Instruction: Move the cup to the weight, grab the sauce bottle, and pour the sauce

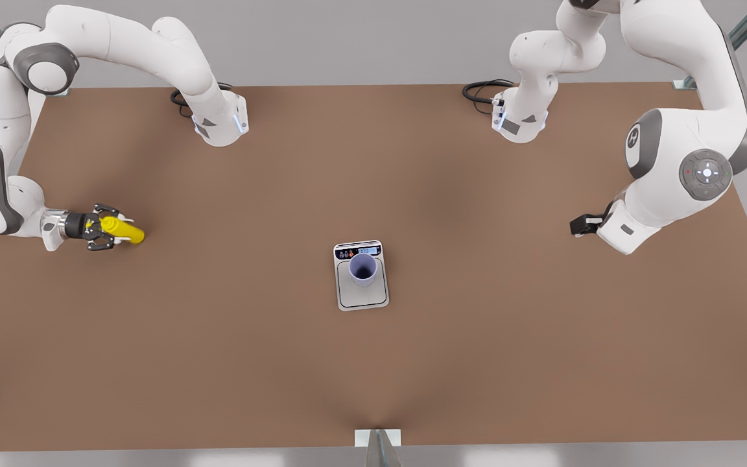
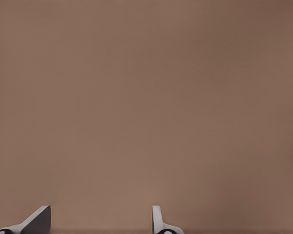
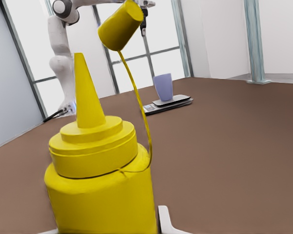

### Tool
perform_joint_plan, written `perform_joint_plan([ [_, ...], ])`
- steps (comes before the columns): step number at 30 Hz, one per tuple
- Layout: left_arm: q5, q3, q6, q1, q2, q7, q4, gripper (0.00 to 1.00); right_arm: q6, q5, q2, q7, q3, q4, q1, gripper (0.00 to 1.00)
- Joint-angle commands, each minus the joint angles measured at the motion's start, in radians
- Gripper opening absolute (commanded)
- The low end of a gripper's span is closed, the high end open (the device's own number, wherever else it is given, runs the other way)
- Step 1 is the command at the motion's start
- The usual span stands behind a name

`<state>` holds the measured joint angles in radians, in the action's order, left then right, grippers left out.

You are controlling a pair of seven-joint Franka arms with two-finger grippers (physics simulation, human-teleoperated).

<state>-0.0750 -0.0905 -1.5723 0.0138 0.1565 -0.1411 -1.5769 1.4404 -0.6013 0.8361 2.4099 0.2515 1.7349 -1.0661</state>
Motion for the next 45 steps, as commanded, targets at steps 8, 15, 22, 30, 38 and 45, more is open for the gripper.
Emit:
perform_joint_plan([
  [8,0.0,0.0,0.0,0.0,0.0,0.0,0.0,1.0,-0.005,0.0,-0.021,-0.014,0.011,-0.002,0.005,0.56],
  [15,0.0,0.0,-0.002,0.0,0.0,0.0,0.002,1.0,0.0,0.0,-0.107,-0.025,0.046,-0.011,0.069,0.56],
  [22,0.0,0.0,-0.002,0.0,0.0,0.0,0.002,1.0,0.038,-0.003,-0.172,-0.061,0.046,-0.011,0.164,0.56],
  [30,0.0,0.0,-0.002,0.0,0.0,0.0,0.002,1.0,0.092,-0.008,-0.253,-0.135,0.054,-0.006,0.278,0.56],
  [38,0.0,0.0,-0.002,0.0,0.0,0.0,0.002,1.0,0.155,-0.008,-0.304,-0.222,0.054,-0.002,0.397,0.56],
  [45,0.0,0.0,0.0,0.0,0.0,-0.002,0.002,1.0,0.267,-0.026,-0.379,-0.368,0.054,0.012,0.554,0.56],
])
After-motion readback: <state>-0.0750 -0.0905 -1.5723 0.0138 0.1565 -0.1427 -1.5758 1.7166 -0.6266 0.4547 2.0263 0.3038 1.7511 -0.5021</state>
